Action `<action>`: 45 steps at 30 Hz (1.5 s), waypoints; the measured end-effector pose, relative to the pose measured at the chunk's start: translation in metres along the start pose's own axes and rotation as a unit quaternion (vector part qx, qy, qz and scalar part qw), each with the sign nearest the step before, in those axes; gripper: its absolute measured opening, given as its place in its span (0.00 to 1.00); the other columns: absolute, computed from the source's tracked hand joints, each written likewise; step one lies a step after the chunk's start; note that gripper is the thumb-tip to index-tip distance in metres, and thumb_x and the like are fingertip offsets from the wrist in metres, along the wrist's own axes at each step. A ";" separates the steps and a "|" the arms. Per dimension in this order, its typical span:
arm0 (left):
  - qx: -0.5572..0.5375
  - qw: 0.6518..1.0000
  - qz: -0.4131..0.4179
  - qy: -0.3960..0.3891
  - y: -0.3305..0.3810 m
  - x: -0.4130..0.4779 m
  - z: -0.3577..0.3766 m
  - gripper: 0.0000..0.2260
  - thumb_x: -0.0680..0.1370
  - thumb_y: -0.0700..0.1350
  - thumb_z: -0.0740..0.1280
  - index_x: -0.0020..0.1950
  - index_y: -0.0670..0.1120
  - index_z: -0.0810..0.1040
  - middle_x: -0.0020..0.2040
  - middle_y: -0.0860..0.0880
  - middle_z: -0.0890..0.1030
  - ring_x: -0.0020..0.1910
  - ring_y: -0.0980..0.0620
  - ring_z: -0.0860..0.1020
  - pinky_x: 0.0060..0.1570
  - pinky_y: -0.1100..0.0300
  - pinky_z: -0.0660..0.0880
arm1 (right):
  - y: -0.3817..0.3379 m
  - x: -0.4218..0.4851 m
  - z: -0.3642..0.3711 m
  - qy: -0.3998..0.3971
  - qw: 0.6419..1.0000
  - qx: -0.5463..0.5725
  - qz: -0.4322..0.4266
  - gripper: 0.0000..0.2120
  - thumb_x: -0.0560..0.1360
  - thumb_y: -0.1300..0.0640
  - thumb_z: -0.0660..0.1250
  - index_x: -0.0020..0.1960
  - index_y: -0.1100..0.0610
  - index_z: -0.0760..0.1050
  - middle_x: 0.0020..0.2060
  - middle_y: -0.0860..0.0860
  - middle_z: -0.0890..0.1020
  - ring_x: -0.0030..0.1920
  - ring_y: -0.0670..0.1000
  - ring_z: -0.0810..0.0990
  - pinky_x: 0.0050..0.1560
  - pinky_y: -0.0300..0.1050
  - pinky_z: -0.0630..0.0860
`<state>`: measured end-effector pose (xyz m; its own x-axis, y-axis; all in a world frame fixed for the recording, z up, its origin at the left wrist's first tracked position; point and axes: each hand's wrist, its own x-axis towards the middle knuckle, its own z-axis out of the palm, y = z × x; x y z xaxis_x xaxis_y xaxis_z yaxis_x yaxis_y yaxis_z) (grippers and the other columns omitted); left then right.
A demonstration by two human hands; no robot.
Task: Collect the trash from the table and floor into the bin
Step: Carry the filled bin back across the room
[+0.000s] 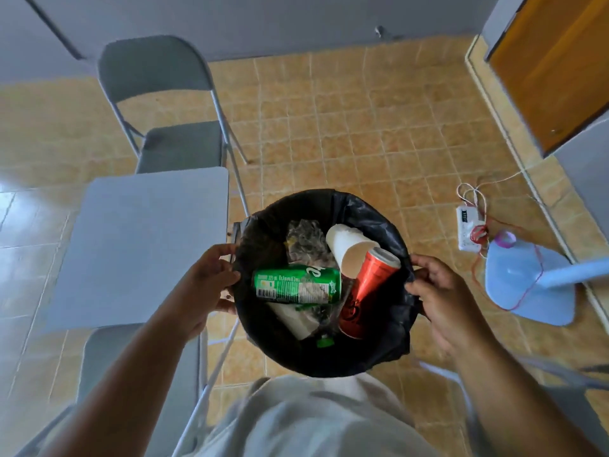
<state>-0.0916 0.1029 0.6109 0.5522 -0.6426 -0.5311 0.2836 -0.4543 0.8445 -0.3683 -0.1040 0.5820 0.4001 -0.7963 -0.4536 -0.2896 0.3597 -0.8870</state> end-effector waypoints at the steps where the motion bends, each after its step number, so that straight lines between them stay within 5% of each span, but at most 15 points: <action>1: -0.006 1.000 -0.003 0.017 0.002 0.005 0.001 0.17 0.79 0.29 0.58 0.63 0.44 0.73 0.40 0.43 0.74 0.36 0.49 0.76 0.30 0.55 0.75 | -0.006 0.016 0.002 -0.019 1.000 0.000 -0.001 0.23 0.74 0.74 0.62 0.52 0.47 0.80 0.39 0.51 0.80 0.41 0.52 0.79 0.43 0.48 0.72; 5: -0.038 0.997 -0.020 0.067 0.003 0.026 0.001 0.17 0.79 0.29 0.59 0.64 0.44 0.74 0.40 0.45 0.75 0.36 0.50 0.77 0.27 0.57 0.76 | -0.024 0.071 0.016 -0.057 0.998 -0.020 0.001 0.23 0.74 0.75 0.62 0.52 0.48 0.79 0.39 0.51 0.79 0.37 0.47 0.78 0.39 0.43 0.72; 11: -0.051 0.994 -0.044 0.086 -0.004 0.059 -0.025 0.17 0.79 0.30 0.60 0.62 0.47 0.75 0.43 0.42 0.76 0.40 0.48 0.79 0.30 0.55 0.77 | -0.024 0.113 0.051 -0.088 0.995 -0.050 0.003 0.23 0.74 0.73 0.63 0.51 0.45 0.80 0.43 0.54 0.80 0.44 0.54 0.78 0.45 0.48 0.73; 25: -0.032 0.997 -0.071 0.002 -0.038 0.147 -0.108 0.21 0.76 0.28 0.62 0.58 0.52 0.78 0.39 0.47 0.80 0.39 0.50 0.82 0.33 0.54 0.79 | 0.011 0.127 0.125 -0.014 0.997 -0.069 0.040 0.23 0.74 0.72 0.64 0.52 0.44 0.79 0.40 0.50 0.80 0.41 0.52 0.79 0.42 0.48 0.73; 31: -0.020 0.995 -0.096 0.021 -0.095 0.198 -0.105 0.25 0.76 0.28 0.61 0.53 0.58 0.80 0.40 0.47 0.77 0.38 0.51 0.81 0.33 0.55 0.80 | 0.073 0.179 0.147 -0.009 0.993 -0.089 0.075 0.23 0.75 0.73 0.64 0.56 0.46 0.77 0.43 0.51 0.79 0.44 0.53 0.79 0.45 0.47 0.74; 40: -0.042 0.987 -0.134 0.073 -0.217 0.298 -0.071 0.24 0.76 0.26 0.59 0.57 0.55 0.77 0.41 0.47 0.73 0.35 0.58 0.80 0.33 0.60 0.79 | 0.201 0.286 0.161 -0.009 0.986 -0.113 0.125 0.25 0.74 0.73 0.63 0.52 0.42 0.77 0.48 0.57 0.80 0.47 0.55 0.79 0.48 0.53 0.75; 45: -0.050 0.977 -0.169 0.124 -0.310 0.368 -0.054 0.23 0.77 0.27 0.59 0.59 0.54 0.75 0.41 0.48 0.73 0.40 0.53 0.77 0.34 0.62 0.77 | 0.301 0.356 0.179 -0.022 0.985 -0.123 0.120 0.24 0.74 0.73 0.63 0.53 0.42 0.76 0.47 0.56 0.79 0.45 0.53 0.79 0.47 0.52 0.75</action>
<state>0.0659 0.0408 0.1578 0.5836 -0.2917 -0.7578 0.5508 -0.5435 0.6334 -0.1573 -0.1918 0.1384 0.3306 -0.6789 -0.6556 -0.5800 0.4018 -0.7086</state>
